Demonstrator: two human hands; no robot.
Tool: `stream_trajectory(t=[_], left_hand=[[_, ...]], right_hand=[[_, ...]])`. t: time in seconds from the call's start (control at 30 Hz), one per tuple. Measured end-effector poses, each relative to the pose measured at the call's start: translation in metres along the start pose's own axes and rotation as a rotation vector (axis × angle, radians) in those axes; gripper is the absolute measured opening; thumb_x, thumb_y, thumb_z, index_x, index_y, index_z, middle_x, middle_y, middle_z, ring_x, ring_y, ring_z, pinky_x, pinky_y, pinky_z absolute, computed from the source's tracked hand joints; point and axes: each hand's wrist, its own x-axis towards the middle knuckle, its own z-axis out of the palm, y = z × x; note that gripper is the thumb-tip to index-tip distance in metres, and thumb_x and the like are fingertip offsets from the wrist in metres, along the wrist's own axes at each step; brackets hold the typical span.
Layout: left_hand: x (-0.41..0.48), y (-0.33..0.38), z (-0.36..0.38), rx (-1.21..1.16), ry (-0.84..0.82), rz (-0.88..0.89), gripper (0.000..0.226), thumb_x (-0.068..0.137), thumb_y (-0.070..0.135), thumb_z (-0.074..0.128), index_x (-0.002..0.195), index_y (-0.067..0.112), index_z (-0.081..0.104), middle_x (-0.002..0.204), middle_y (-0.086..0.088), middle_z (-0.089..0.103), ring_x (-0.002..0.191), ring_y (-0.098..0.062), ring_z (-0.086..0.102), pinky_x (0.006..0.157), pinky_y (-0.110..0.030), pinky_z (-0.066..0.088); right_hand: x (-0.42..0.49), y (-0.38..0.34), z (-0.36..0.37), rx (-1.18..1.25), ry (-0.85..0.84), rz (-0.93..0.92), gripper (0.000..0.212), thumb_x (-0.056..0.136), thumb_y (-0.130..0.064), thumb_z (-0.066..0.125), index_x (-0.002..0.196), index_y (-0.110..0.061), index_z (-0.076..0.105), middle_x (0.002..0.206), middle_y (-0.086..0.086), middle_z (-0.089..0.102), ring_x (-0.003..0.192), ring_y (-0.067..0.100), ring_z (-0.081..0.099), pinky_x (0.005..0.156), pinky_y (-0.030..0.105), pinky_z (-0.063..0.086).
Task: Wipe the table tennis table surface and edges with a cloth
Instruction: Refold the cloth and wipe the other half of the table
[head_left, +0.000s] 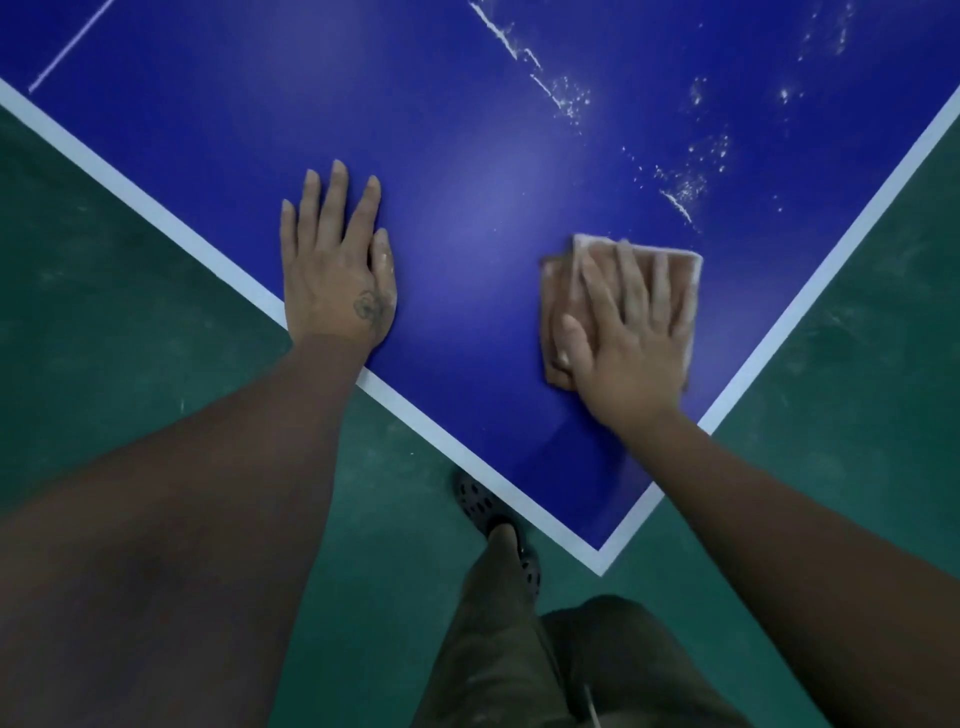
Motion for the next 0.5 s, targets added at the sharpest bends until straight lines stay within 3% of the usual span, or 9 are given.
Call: stream_trajectory(t=[0.1,0.2,0.3,0.5], left_hand=[[-0.008,0.002,0.000,0.018,0.012,-0.024,0.057,0.119,0.038,0.023,0.172,0.020,0.032,0.181,-0.007,0.024,0.169,-0.030,0.015,0.138,-0.050,0.010],[-0.030,0.017,0.001,0.032,-0.016,-0.095,0.059,0.119,0.039,0.017,0.175,0.020,0.023,0.183,-0.007,0.017,0.170,-0.030,0.010,0.138,-0.052,0.009],[-0.051,0.031,0.002,0.015,-0.006,-0.219,0.059,0.119,0.038,0.015,0.175,0.021,0.021,0.184,-0.004,0.013,0.170,-0.030,0.006,0.138,-0.053,0.007],[-0.050,0.031,0.007,-0.002,0.028,-0.257,0.058,0.119,0.037,0.016,0.174,0.023,0.026,0.183,-0.002,0.017,0.170,-0.029,0.008,0.137,-0.053,0.007]], right_hand=[[0.001,-0.041,0.006,0.039,-0.003,-0.043,0.066,0.109,-0.055,0.040,0.170,-0.033,0.027,0.180,0.001,0.017,0.167,0.036,0.007,0.129,0.070,0.007],[-0.067,-0.050,0.007,0.046,-0.052,-0.180,0.069,0.109,-0.055,0.041,0.172,-0.034,0.021,0.181,0.001,0.011,0.167,0.037,0.004,0.127,0.072,0.010],[-0.122,-0.046,0.004,0.065,-0.130,-0.294,0.068,0.107,-0.054,0.047,0.170,-0.036,0.027,0.181,0.001,0.013,0.166,0.037,0.011,0.125,0.074,0.014],[0.000,-0.059,0.004,0.044,-0.075,-0.406,0.062,0.108,-0.057,0.042,0.167,-0.040,0.035,0.178,-0.002,0.024,0.165,0.033,0.019,0.128,0.068,0.013]])
